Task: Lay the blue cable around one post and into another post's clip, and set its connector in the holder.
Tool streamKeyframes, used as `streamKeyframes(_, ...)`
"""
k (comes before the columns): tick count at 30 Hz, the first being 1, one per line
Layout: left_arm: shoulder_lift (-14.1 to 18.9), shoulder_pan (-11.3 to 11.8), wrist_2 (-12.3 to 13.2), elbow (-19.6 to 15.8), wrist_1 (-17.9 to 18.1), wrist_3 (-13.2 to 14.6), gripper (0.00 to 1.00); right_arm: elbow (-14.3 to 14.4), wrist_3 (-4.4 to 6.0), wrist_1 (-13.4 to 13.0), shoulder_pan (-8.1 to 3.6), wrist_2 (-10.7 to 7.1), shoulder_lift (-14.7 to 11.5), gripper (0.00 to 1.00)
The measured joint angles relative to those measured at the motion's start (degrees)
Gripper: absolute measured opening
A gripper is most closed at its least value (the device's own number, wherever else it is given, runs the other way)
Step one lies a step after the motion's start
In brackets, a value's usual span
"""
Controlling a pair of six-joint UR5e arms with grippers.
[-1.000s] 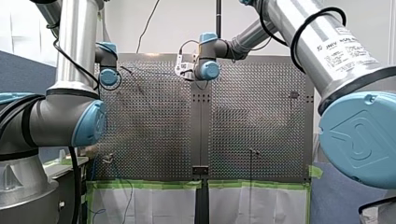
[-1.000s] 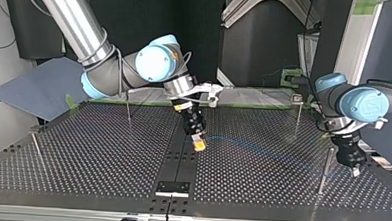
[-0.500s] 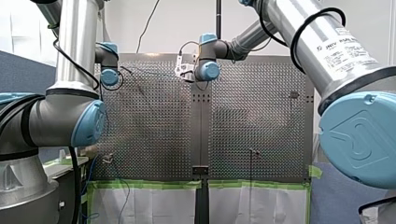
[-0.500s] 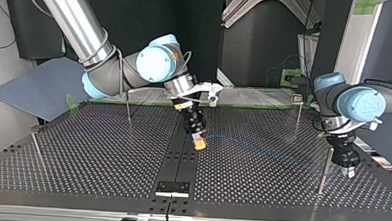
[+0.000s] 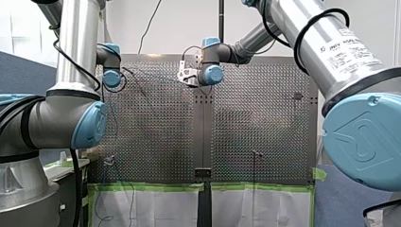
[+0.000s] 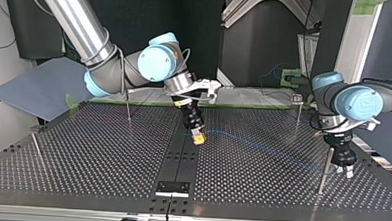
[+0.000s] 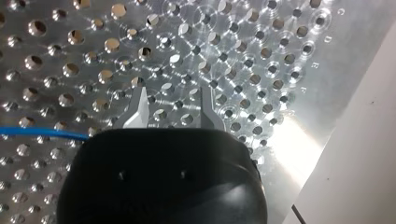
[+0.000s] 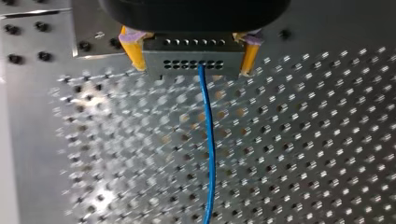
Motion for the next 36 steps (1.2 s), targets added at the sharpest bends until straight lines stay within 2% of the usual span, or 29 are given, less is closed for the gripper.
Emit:
streamKeyframes(7, 0.0, 0.0, 1.0, 0.0, 0.1, -2.6, 0.70, 3.2, -0.81, -0.4, -0.68, 0.97, -0.1, 0.00)
streamKeyframes(12, 0.0, 0.4, 0.7, 0.0, 0.8, -5.5, 0.73, 6.2, -0.15, -3.0, -1.23, 1.55, -0.2, 0.00)
streamKeyframes(14, 0.0, 0.6, 0.6, 0.0, 0.8, -6.7, 0.87, 7.3, -0.01, -4.0, -1.41, 1.75, -0.2, 0.00)
streamKeyframes(15, 0.0, 0.7, 0.6, -0.1, 0.8, -7.2, 0.87, 8.0, -0.01, -4.6, -1.49, 1.90, -0.2, 0.00)
streamKeyframes(17, 0.0, 0.8, 0.6, 0.0, 0.7, -8.4, 1.00, 9.0, -0.05, -5.1, -1.57, 2.03, -0.2, 0.00)
streamKeyframes(22, 0.0, 0.8, 0.7, 0.0, -0.6, -11.1, 1.00, 11.7, -0.18, -6.1, -1.97, 2.53, -0.2, 0.00)
streamKeyframes(26, 0.0, 0.5, 0.8, 0.0, -1.7, -13.3, 1.00, 14.0, -0.15, -7.2, -2.50, 3.76, -0.3, 0.00)
streamKeyframes(31, 0.0, 0.4, 2.4, 0.0, -2.6, -15.9, 1.00, 17.1, -0.06, -8.5, -3.49, 6.48, -0.2, 0.00)
streamKeyframes(36, 0.0, 0.5, 5.4, -0.1, -2.7, -19.0, 1.00, 19.7, 0.00, -10.0, -4.65, 9.07, -0.3, 0.00)
